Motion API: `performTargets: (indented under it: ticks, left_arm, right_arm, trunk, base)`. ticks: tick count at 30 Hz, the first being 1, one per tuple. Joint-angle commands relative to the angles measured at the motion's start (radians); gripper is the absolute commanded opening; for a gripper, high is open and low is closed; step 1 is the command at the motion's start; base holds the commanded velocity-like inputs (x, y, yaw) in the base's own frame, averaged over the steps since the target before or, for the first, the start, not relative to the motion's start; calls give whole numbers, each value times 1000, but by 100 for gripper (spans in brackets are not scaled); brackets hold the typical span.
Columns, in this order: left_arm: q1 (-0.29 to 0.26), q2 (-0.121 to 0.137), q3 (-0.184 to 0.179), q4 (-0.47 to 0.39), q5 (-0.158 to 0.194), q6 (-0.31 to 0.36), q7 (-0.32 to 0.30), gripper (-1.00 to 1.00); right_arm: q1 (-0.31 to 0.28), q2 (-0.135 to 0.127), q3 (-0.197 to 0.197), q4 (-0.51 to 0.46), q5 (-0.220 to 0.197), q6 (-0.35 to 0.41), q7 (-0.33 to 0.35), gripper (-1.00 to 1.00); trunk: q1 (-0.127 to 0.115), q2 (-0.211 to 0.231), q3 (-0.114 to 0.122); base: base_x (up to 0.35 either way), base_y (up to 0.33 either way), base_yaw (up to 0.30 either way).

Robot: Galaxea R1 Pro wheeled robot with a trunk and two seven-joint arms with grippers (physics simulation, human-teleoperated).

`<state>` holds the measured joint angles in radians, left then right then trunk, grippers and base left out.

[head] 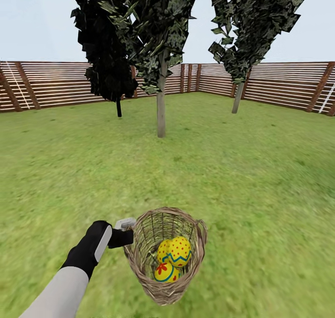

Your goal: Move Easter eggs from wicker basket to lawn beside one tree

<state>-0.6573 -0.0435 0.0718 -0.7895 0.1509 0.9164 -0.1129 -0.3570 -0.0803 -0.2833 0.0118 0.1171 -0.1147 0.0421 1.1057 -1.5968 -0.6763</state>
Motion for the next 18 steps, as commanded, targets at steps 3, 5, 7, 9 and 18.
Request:
performTargets:
  ticks: [3, 5, 7, 9, 18]
  left_arm:
    - [-1, 10, 6, -7, 12, 6, -4, -100]
    - [-1, 11, 34, -26, 12, 8, -5, -100]
    - [-1, 12, 61, -32, 12, 9, -5, -100]
    - [-1, 11, 66, -33, 11, 8, -4, -100]
    - [-1, 12, 65, -33, 10, 4, -5, -100]
  right_arm:
    - [50, 1, -8, 5, 12, -8, 2, 100]
    - [63, 2, -8, 5, 13, -9, 1, 100]
    - [70, -2, -8, 4, 20, -9, 1, 100]
    - [72, -1, -8, 5, 18, -8, 2, 100]
    - [73, 2, -8, 4, 19, -8, 2, 100]
  trunk:
    - [-12, 21, 4]
    - [-19, 35, 7]
    - [-27, 49, 12]
    - [-35, 63, 18]
    - [-35, 63, 18]
  base:
    - [0, 0, 103]
    - [0, 0, 104]
    - [0, 0, 47]
    - [0, 0, 7]
    - [4, 0, 0]
